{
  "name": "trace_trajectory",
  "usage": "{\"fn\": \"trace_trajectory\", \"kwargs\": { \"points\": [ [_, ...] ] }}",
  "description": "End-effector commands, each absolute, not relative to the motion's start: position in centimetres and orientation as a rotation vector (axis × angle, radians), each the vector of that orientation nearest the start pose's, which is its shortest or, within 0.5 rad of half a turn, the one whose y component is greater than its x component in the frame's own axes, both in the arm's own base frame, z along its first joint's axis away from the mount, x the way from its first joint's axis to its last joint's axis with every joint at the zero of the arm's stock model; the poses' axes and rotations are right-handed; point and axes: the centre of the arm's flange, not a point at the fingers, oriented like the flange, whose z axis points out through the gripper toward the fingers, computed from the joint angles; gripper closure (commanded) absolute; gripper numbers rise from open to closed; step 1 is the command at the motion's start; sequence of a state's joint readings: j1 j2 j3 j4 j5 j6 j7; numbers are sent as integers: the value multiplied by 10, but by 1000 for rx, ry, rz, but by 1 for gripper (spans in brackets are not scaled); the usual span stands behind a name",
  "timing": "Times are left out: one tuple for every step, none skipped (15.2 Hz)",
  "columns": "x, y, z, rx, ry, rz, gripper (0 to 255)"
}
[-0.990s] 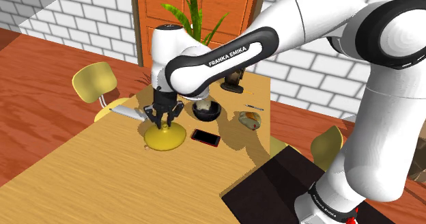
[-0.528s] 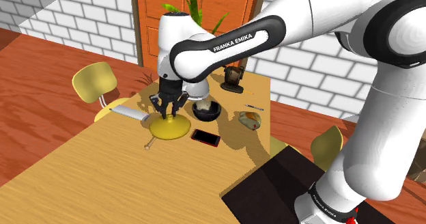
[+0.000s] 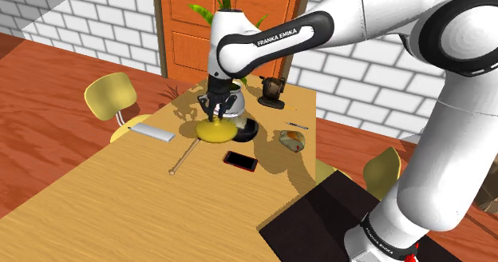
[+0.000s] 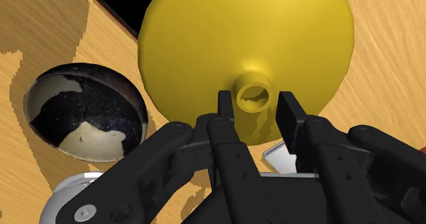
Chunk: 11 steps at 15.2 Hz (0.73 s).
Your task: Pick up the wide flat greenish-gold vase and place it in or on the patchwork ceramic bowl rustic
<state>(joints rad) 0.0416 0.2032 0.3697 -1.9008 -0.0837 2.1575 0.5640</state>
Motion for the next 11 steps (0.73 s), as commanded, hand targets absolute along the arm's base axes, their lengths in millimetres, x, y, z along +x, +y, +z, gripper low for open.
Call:
{"fn": "trace_trajectory", "kwargs": {
  "points": [
    [576, 209, 411, -3101, 181, -93, 255],
    [582, 197, 413, -3101, 181, -93, 255],
    [587, 185, 414, -3101, 181, -93, 255],
    [593, 173, 416, -3101, 181, -93, 255],
    [599, 162, 417, -3101, 181, -93, 255],
    [605, 150, 419, -3101, 181, -93, 255],
    [611, 138, 421, -3101, 181, -93, 255],
    [616, 126, 422, -3101, 181, -93, 255],
    [622, 115, 424, -3101, 181, -93, 255],
    [628, 103, 425, -3101, 181, -93, 255],
    [634, 91, 427, -3101, 181, -93, 255]
  ]
}}
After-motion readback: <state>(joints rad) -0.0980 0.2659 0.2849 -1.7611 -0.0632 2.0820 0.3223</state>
